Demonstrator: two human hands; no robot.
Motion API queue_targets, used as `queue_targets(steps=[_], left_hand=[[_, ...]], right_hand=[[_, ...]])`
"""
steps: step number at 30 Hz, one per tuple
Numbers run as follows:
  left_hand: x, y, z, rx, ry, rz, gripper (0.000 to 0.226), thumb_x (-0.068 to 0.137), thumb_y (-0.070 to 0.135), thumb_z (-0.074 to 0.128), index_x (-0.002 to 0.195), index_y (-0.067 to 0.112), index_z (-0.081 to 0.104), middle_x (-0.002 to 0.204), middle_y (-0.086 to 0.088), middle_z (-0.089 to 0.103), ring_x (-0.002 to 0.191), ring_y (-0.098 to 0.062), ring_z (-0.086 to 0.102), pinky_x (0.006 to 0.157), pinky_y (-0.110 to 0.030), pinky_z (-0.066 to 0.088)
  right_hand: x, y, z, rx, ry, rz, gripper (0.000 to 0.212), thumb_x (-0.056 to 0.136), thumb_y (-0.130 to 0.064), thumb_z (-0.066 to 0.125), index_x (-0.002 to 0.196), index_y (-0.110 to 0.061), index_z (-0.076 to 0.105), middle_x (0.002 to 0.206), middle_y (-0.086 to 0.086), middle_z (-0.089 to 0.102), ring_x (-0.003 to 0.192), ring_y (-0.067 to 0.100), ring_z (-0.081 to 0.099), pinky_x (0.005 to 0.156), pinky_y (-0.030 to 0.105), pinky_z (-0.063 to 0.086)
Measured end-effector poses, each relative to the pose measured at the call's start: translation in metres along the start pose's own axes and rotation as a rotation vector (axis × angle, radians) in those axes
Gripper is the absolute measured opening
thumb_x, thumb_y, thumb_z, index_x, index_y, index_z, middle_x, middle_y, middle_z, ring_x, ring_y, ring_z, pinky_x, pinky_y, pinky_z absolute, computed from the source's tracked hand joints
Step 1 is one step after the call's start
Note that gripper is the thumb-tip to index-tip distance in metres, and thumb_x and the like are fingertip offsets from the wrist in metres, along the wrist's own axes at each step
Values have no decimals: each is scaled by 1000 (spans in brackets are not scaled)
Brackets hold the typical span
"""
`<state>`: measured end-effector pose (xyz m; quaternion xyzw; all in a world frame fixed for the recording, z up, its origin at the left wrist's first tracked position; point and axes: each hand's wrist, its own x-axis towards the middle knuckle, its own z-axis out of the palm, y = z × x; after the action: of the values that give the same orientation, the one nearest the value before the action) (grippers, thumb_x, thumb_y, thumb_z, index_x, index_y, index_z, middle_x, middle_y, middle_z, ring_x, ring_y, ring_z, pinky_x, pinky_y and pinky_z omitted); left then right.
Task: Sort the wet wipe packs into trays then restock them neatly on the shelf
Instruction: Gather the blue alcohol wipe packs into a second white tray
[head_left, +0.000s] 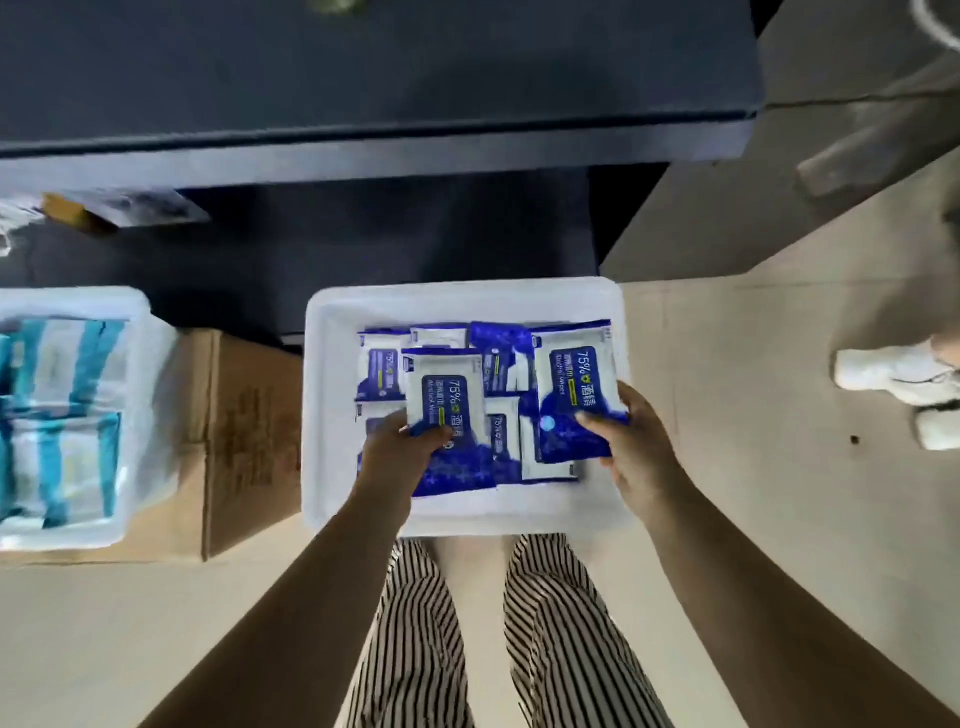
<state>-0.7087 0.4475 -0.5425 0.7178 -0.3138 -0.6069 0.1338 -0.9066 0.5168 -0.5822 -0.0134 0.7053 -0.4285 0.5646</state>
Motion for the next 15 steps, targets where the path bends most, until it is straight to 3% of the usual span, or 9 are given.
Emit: queue_targets(steps=[2, 4, 6, 9, 11, 13, 15], left_hand=[[31, -20, 21, 40, -2, -7, 23, 82, -1, 64, 103, 5, 62, 96, -14, 65, 89, -29, 63, 84, -40, 52], [64, -33, 40, 81, 1, 9, 24, 80, -1, 65, 103, 6, 62, 93, -11, 63, 81, -22, 61, 70, -25, 52], [100, -42, 58, 129, 4, 32, 17, 79, -1, 66, 96, 4, 64, 91, -12, 64, 78, -21, 60, 62, -21, 48], [147, -51, 78, 177, 4, 35, 29, 79, 6, 68, 107, 2, 61, 100, -14, 66, 83, -21, 63, 60, -20, 45], [171, -58, 88, 206, 19, 41, 33, 81, 10, 68, 111, 4, 55, 97, -7, 65, 76, -15, 61, 57, -18, 46], [185, -63, 95, 235, 54, 75, 33, 83, 12, 67, 113, 7, 53, 96, -3, 64, 70, -11, 58, 58, -21, 48], [195, -70, 98, 349, 93, 138, 38, 83, 18, 68, 117, 10, 53, 102, -3, 62, 80, -15, 59, 63, -26, 48]], right_hand=[[30, 22, -1, -55, 34, 8, 60, 79, 5, 66, 134, -3, 44, 122, 20, 60, 106, 35, 62, 78, 37, 55], [58, 36, 3, -73, 60, 21, 57, 78, 3, 67, 131, -3, 47, 121, 19, 61, 107, 34, 62, 88, 42, 53], [89, 46, 11, -117, 62, 27, 58, 77, -3, 71, 131, -6, 49, 122, 15, 61, 107, 30, 62, 95, 47, 48], [128, 56, 21, -196, 63, -12, 55, 70, -11, 75, 122, -8, 55, 118, 14, 63, 105, 30, 63, 96, 49, 48], [147, 63, 28, -243, 50, -48, 46, 71, -13, 72, 115, -8, 58, 114, 15, 65, 102, 32, 64, 93, 47, 50], [158, 68, 33, -355, 92, -99, 48, 71, -19, 70, 116, -8, 59, 112, 12, 65, 102, 28, 63, 93, 42, 50], [164, 75, 34, -440, 117, -128, 39, 78, -14, 69, 116, -11, 60, 109, 6, 66, 99, 22, 62, 92, 34, 49]])
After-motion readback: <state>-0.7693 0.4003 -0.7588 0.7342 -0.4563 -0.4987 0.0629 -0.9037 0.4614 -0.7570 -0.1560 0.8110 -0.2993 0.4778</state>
